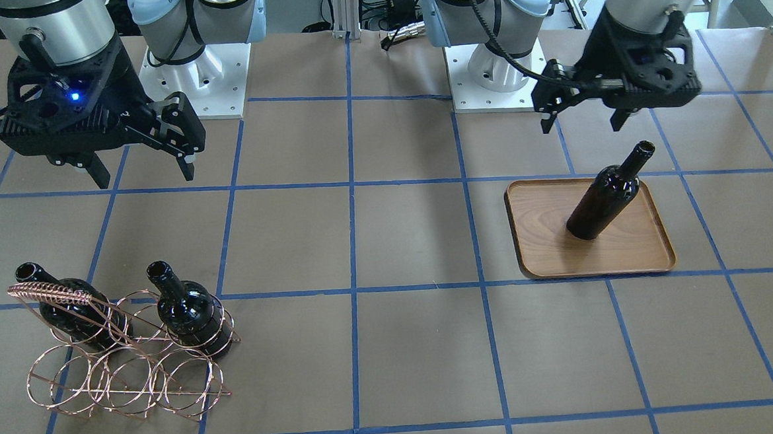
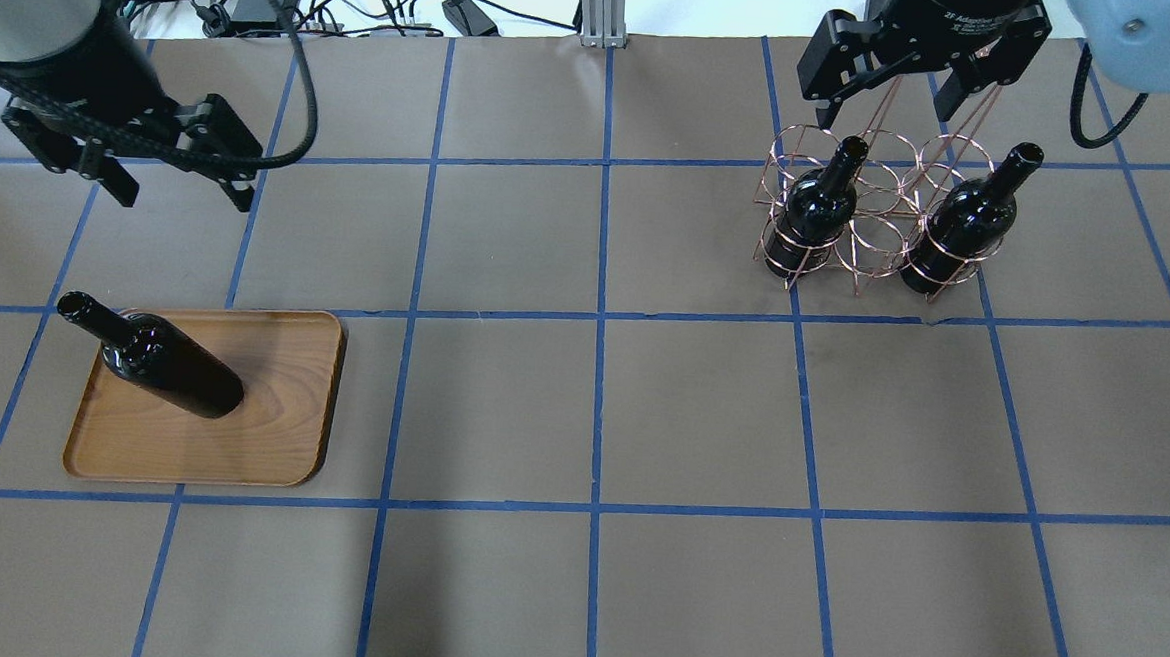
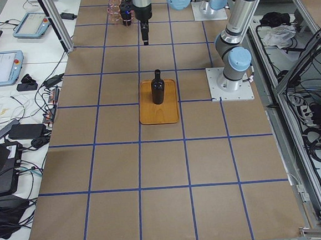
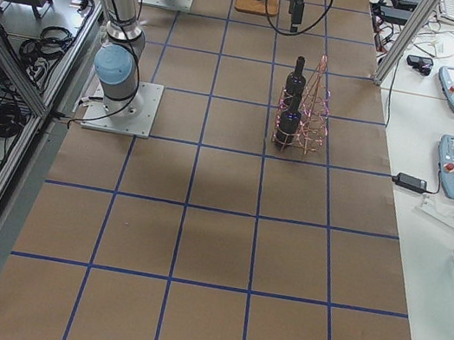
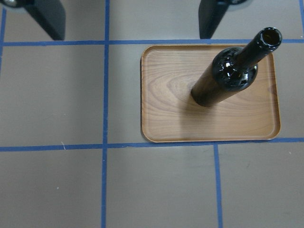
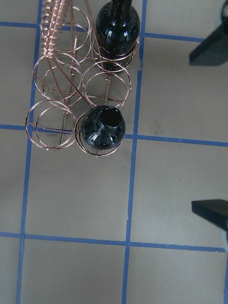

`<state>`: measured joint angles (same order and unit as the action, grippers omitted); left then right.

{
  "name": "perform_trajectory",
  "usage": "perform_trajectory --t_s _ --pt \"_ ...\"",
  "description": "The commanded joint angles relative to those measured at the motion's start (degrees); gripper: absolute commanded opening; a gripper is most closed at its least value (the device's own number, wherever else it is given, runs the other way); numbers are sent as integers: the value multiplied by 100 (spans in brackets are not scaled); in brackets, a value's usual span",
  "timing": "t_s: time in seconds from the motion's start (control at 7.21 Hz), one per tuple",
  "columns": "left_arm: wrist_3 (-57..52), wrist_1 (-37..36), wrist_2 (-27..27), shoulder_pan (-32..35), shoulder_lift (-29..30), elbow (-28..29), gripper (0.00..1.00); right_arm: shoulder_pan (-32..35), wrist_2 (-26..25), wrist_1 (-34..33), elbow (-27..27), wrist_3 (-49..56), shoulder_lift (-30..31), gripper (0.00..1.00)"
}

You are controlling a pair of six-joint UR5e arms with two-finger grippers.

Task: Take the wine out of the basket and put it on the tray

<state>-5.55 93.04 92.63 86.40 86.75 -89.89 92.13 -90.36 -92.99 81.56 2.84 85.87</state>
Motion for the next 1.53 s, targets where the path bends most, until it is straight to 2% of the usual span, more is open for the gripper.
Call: perform_trajectory --t_s 0.0,1.39 --pt "335 -23 -7 648 -62 -37 100 -2 1 0 0 -3 0 100" --pt "520 -14 10 667 -132 -186 100 -2 1 -9 0 6 -9 100"
